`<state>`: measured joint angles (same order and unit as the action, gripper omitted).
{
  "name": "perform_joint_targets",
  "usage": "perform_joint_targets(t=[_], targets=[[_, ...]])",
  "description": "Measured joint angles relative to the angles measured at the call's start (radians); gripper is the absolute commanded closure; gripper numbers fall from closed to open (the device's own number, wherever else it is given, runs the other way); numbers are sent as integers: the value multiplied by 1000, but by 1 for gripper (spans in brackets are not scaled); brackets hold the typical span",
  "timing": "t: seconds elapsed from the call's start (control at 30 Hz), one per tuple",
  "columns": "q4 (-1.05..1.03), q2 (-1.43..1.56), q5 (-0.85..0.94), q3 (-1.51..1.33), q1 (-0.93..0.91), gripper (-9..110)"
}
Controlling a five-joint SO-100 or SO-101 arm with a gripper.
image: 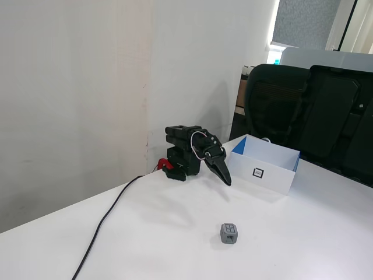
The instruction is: Grasp the gray block and put it in the box.
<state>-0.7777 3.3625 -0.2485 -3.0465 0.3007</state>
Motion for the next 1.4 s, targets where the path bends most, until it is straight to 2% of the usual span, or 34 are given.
perform_joint_targets(t=[0.43, 0.73, 1.4], targets=[[-163, -367, -58, 275, 64, 98], [-166, -704, -67, 483, 101, 101], [-160, -1189, -133, 767, 184, 101]])
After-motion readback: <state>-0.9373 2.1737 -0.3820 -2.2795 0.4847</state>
